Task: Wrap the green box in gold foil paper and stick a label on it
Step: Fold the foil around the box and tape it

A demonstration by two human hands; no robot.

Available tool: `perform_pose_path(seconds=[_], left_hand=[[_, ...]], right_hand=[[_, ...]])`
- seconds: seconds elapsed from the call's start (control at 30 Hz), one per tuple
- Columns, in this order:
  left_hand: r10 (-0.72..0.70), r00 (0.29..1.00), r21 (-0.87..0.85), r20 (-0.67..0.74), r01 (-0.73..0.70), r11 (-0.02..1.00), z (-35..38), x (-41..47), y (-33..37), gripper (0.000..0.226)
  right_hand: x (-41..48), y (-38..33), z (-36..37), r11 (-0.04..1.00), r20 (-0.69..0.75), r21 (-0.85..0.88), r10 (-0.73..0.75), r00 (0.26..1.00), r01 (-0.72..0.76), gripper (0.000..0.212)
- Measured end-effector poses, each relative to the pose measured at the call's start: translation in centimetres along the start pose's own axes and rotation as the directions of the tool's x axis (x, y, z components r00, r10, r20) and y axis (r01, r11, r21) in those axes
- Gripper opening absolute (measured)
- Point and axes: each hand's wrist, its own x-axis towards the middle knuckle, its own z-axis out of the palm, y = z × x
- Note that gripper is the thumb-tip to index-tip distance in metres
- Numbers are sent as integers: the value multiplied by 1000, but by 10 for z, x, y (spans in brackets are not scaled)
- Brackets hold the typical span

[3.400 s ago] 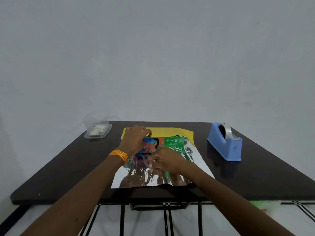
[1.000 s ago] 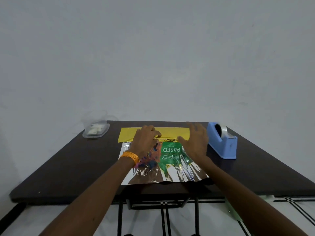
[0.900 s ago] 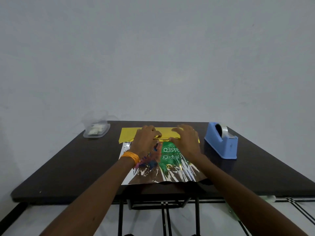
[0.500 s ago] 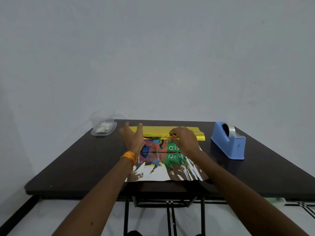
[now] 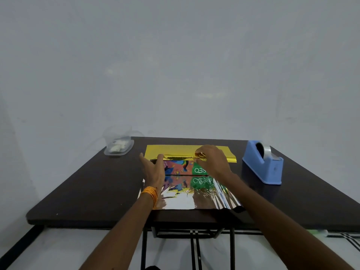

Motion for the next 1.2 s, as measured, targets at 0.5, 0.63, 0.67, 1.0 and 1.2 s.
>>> perform_pose_path(seconds=[0.5,0.63,0.67,1.0,1.2], left_hand=[[91,995,50,42,-93,994,2,4,-7,65],[103,993,98,63,-109,989,1,5,-8,58],[103,992,109,73,-111,988,0,5,-8,56],[111,994,61,-14,-110,992,1,-1,-1,53],[309,880,236,-360,-235,943,-5,0,13,51]], right_hand=[[2,-2,1,999,49,44,4,999,-6,21],[2,0,3,999,46,42,23,999,-25,21],[2,1,3,999,47,44,22,999,-24,21],[5,10,16,998,49,-45,47,998,-45,43],[6,13,16,998,55,-50,38,998,-35,35]])
